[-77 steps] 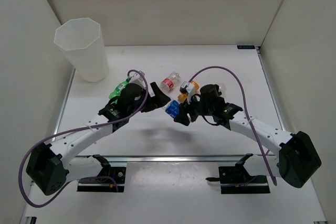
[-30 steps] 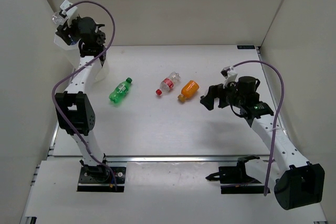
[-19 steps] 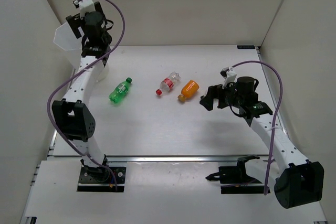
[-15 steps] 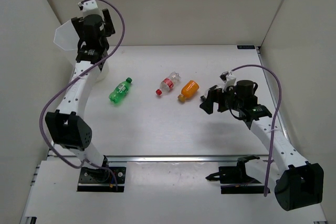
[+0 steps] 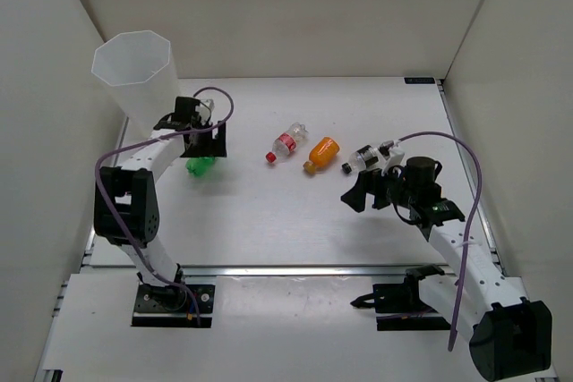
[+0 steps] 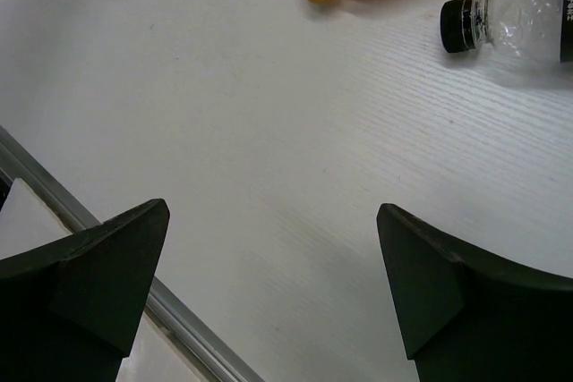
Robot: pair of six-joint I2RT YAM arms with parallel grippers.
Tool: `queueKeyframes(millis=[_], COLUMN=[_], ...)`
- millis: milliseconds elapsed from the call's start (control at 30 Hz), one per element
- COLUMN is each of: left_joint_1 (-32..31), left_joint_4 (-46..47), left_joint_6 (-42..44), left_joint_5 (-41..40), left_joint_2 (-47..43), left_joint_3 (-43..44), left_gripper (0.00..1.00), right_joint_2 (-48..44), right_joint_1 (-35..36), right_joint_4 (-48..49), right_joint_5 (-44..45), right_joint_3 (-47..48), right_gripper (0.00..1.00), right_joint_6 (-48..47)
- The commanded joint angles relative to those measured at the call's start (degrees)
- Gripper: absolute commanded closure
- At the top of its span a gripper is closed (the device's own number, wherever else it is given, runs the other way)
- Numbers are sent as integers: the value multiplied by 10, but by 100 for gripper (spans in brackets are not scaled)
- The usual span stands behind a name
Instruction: Put the plastic bottles in the bin
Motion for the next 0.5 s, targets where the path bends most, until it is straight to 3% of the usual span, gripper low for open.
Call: queueKeyframes(millis=[0,100,200,367,433,467], left_joint_1=[36,41,29,31,27,22], left_joint_4=[4,12,5,4,2,0], left_joint_6=[-2,5,5,-12,-19,-27], left_joint_5=[58,80,33,32,26,19], left_joint_2=[-7,29,65,108,110,109], left_joint_3=[-6,-3,13,22,25,30], left_gripper=[1,1,1,1,5,12], right_joint_2=[-22,-27,-34,-48,-52,-54], right_joint_1=[0,-17,-29,-42,-43,-47], right_joint_4=[32,35,39,47,50,46], right_joint_5=[-12,-16,-14,-17,-18,-17], right_joint_3=[-22,-30,-38,-46,-50,-47], right_gripper=[0,1,0,1,1,1], right_joint_6=[14,19,24,29,37,33])
